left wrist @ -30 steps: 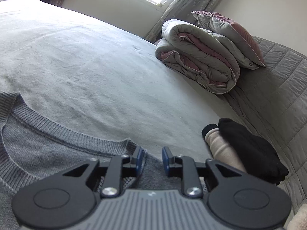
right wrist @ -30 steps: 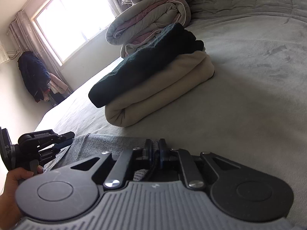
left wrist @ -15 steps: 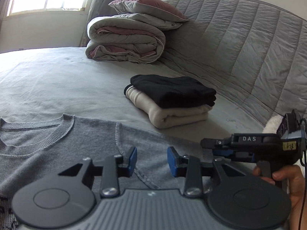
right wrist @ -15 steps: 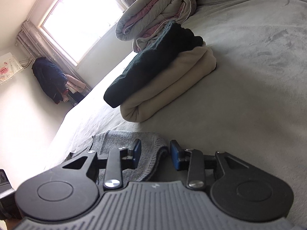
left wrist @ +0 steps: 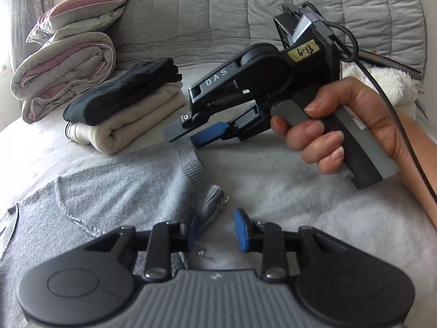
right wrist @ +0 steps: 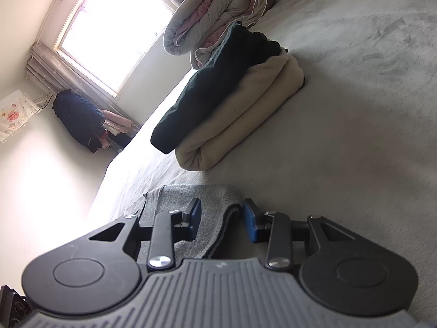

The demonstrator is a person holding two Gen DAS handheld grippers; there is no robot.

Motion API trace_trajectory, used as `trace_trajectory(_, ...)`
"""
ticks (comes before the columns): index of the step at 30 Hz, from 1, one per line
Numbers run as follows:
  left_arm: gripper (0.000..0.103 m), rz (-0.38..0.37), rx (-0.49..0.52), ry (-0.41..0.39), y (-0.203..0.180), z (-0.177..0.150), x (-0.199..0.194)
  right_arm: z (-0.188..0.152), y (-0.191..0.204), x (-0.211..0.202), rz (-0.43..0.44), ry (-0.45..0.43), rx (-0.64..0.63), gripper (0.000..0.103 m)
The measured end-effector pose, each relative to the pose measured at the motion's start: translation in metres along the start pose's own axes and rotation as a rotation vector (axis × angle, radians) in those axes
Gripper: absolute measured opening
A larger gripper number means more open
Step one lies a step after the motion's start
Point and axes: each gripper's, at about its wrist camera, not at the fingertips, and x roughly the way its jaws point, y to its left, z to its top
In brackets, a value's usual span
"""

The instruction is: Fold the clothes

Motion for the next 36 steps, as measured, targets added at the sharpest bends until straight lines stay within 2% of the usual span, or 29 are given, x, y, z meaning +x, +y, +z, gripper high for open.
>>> trace_trajectory(2,0.030,0.007,-0.006,-0.005,0.000,0.002,0.003,-0.001,0.001,0.004,-0.004,0.003,-0.011,0.038)
trace_trajectory(3,0.025,0.012,-0.013,-0.006,0.000,0.003,0.005,-0.002,0.003,0.006,-0.010,0.003,-0.022,0.036)
trace_trajectory(4,0.006,0.028,-0.020,-0.002,-0.001,0.004,0.007,-0.003,0.004,0.008,-0.018,0.001,-0.033,0.031)
trace_trajectory(5,0.004,0.045,-0.026,-0.004,-0.001,0.005,0.008,-0.003,0.005,0.010,-0.030,-0.002,-0.044,0.025)
trace_trajectory(6,0.003,0.022,-0.040,-0.025,-0.001,0.005,0.005,-0.004,0.006,0.012,-0.043,-0.007,-0.053,0.011)
trace_trajectory(7,0.003,-0.001,-0.054,-0.046,-0.002,0.006,0.002,-0.005,0.007,0.013,-0.058,-0.015,-0.061,0.007)
trace_trajectory(9,0.003,-0.047,-0.081,-0.086,-0.003,0.007,-0.004,-0.005,0.010,0.011,-0.087,-0.049,-0.082,0.006)
trace_trajectory(12,0.003,-0.089,-0.136,-0.074,-0.002,0.007,0.002,-0.004,0.016,0.006,-0.145,-0.101,-0.140,0.006)
trace_trajectory(16,0.004,-0.114,-0.227,-0.049,0.006,0.001,0.012,-0.008,0.019,0.018,-0.213,-0.089,-0.200,0.005)
trace_trajectory(18,0.005,-0.114,-0.220,-0.063,0.004,0.001,0.007,-0.008,0.021,0.021,-0.222,-0.086,-0.223,0.005)
trace_trajectory(20,0.010,-0.114,-0.212,-0.078,0.002,0.000,0.002,-0.008,0.021,0.023,-0.218,-0.078,-0.232,0.006)
trace_trajectory(22,0.031,-0.114,-0.205,-0.093,0.000,-0.001,-0.002,-0.009,0.021,0.024,-0.209,-0.071,-0.239,0.012)
trace_trajectory(25,0.042,-0.090,-0.242,-0.119,0.001,-0.006,-0.015,-0.009,0.024,0.024,-0.203,-0.069,-0.248,0.017)
trace_trajectory(26,0.044,-0.079,-0.259,-0.121,0.002,-0.008,-0.019,-0.009,0.025,0.024,-0.203,-0.069,-0.251,0.017)
trace_trajectory(27,0.047,-0.068,-0.275,-0.124,0.003,-0.010,-0.024,-0.010,0.026,0.025,-0.201,-0.070,-0.254,0.021)
trace_trajectory(30,0.050,-0.021,-0.312,-0.119,0.004,-0.018,-0.041,-0.011,0.030,0.025,-0.179,-0.074,-0.271,0.046)
trace_trajectory(33,0.062,0.062,-0.348,-0.125,0.006,-0.027,-0.068,-0.017,0.041,0.028,-0.216,-0.071,-0.344,0.048)
trace_trajectory(36,0.064,0.149,-0.383,-0.113,0.012,-0.036,-0.094,-0.021,0.051,0.032,-0.264,-0.071,-0.399,0.049)
